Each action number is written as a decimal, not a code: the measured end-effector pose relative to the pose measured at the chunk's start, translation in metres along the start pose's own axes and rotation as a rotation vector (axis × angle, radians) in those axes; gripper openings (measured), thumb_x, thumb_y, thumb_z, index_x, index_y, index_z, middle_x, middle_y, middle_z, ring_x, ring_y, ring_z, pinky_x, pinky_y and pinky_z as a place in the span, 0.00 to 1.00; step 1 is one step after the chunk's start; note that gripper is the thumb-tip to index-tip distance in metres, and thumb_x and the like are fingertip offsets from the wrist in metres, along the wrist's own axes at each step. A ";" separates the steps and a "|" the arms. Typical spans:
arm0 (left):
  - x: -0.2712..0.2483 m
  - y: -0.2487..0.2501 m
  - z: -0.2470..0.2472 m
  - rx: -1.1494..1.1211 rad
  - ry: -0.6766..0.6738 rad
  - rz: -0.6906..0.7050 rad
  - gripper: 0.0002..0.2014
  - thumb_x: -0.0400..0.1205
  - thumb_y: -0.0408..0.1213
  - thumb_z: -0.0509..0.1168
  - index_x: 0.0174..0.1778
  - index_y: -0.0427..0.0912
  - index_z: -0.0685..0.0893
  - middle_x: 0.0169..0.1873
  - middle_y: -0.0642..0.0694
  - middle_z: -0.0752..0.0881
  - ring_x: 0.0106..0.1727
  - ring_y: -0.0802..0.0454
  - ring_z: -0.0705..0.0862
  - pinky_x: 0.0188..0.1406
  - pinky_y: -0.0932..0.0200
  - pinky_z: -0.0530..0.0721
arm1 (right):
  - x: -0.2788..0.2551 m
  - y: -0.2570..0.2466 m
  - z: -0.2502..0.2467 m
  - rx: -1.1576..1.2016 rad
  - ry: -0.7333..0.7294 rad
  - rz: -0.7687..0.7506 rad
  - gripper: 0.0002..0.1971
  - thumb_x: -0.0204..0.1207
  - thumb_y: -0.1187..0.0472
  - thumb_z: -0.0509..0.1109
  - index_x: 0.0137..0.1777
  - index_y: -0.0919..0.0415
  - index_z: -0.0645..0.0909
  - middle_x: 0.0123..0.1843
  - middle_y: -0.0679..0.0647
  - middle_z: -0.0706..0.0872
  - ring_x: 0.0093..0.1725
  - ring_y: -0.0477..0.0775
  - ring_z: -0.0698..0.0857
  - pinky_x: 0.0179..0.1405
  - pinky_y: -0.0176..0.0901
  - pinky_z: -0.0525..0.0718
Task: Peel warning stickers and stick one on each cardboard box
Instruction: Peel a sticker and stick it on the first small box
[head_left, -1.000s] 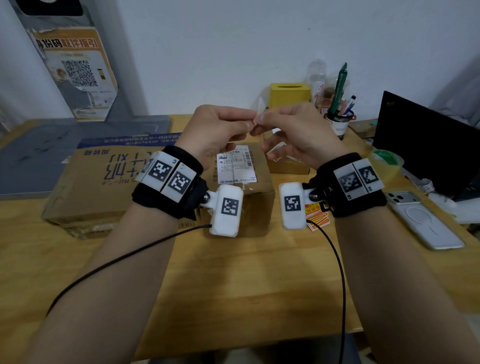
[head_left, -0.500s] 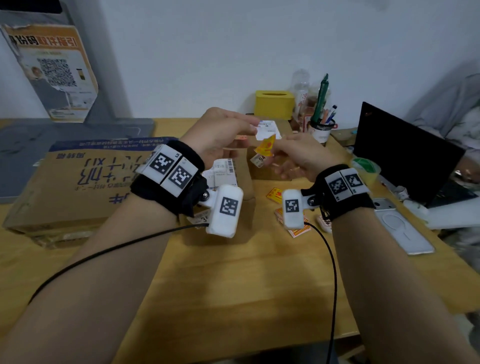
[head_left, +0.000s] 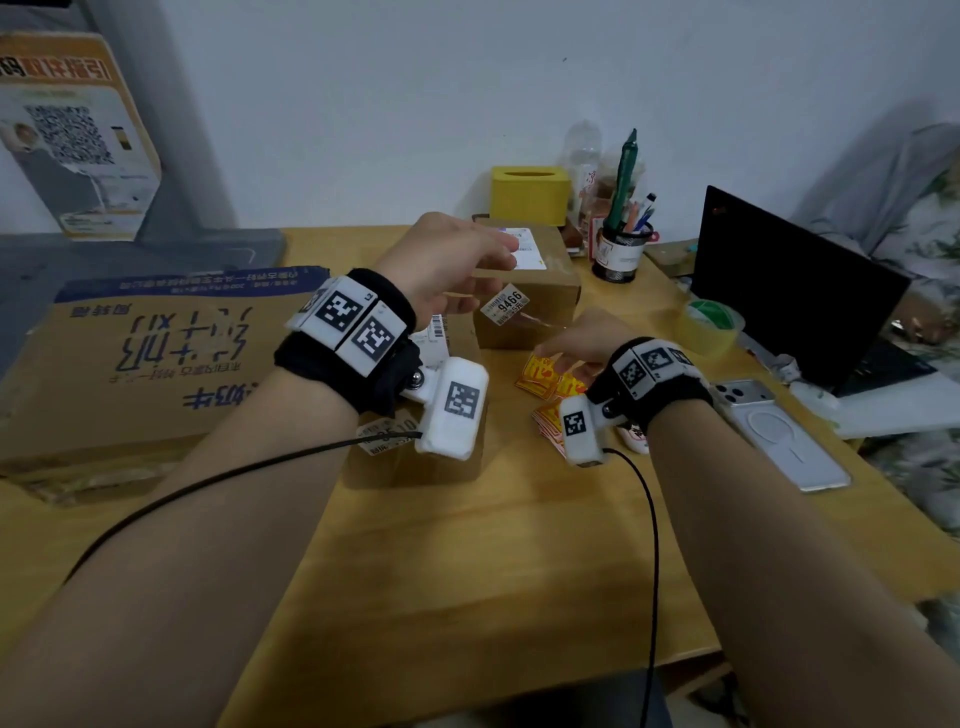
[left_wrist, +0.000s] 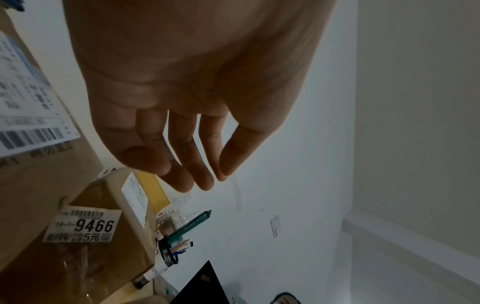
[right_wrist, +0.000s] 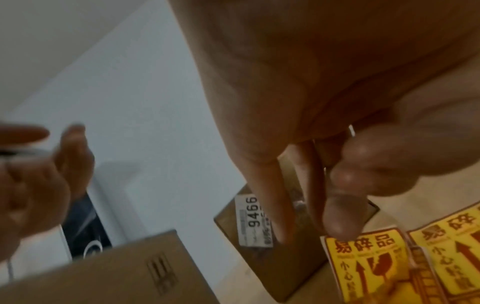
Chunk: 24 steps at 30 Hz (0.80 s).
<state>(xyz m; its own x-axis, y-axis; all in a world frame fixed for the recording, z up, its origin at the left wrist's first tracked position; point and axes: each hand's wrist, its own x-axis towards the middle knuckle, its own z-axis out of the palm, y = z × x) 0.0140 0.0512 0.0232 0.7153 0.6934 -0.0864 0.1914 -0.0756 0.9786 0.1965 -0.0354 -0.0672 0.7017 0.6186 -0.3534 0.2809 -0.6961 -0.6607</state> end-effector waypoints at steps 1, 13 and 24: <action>0.000 -0.001 0.000 0.002 -0.001 0.000 0.10 0.81 0.31 0.69 0.54 0.43 0.92 0.55 0.41 0.93 0.41 0.49 0.88 0.38 0.59 0.82 | 0.003 -0.002 0.002 -0.056 -0.026 -0.003 0.15 0.74 0.54 0.83 0.54 0.61 0.86 0.42 0.57 0.93 0.30 0.50 0.85 0.35 0.44 0.85; 0.000 0.003 -0.004 0.006 -0.002 0.023 0.09 0.82 0.32 0.67 0.51 0.45 0.92 0.53 0.45 0.94 0.41 0.49 0.88 0.42 0.57 0.82 | 0.109 0.038 0.018 -0.443 -0.039 0.011 0.36 0.33 0.34 0.79 0.42 0.53 0.91 0.35 0.52 0.94 0.38 0.59 0.94 0.44 0.60 0.94; 0.003 0.005 0.003 -0.005 -0.023 0.040 0.08 0.82 0.32 0.67 0.50 0.46 0.92 0.50 0.46 0.94 0.40 0.50 0.88 0.41 0.57 0.82 | 0.044 0.020 -0.012 -0.167 0.179 0.085 0.12 0.80 0.60 0.78 0.54 0.70 0.88 0.40 0.58 0.92 0.30 0.52 0.83 0.27 0.44 0.77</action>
<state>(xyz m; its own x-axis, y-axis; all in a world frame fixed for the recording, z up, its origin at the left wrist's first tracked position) 0.0192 0.0512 0.0277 0.7376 0.6733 -0.0515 0.1591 -0.0992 0.9823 0.2411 -0.0265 -0.0878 0.8280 0.4910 -0.2708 0.3094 -0.8028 -0.5098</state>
